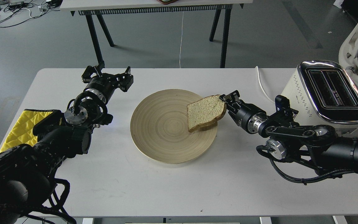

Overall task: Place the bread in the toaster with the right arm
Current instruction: 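Lift the bread slice up out of the bowl with the right gripper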

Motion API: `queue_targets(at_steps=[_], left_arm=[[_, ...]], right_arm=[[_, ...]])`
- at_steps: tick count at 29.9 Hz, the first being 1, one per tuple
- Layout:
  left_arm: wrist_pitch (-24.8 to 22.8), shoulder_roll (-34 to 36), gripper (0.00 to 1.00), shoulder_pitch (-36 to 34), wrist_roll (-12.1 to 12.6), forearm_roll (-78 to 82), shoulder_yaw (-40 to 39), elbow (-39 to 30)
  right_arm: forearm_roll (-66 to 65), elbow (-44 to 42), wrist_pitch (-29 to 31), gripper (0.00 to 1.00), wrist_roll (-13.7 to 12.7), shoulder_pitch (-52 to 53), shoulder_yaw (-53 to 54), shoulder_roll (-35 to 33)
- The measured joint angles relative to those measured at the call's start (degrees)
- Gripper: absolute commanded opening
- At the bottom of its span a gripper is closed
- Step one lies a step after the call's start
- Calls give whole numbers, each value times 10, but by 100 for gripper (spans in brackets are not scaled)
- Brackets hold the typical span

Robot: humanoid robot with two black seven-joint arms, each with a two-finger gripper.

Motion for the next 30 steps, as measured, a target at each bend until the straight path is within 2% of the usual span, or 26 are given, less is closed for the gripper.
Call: queue_targets(at_steps=[8, 15, 22, 30], left_arm=[[0, 0, 100, 0, 0, 0, 0, 0], [0, 0, 100, 0, 0, 0, 0, 0], [0, 0, 100, 0, 0, 0, 0, 0], [0, 0, 100, 0, 0, 0, 0, 0]], right_arm=[[0, 2, 2, 11, -1, 37, 25, -6], [0, 17, 1, 10, -1, 95, 29, -50], [-10, 20, 1, 10, -1, 155, 31, -122], [-88, 38, -2, 10, -7, 211, 25, -233]])
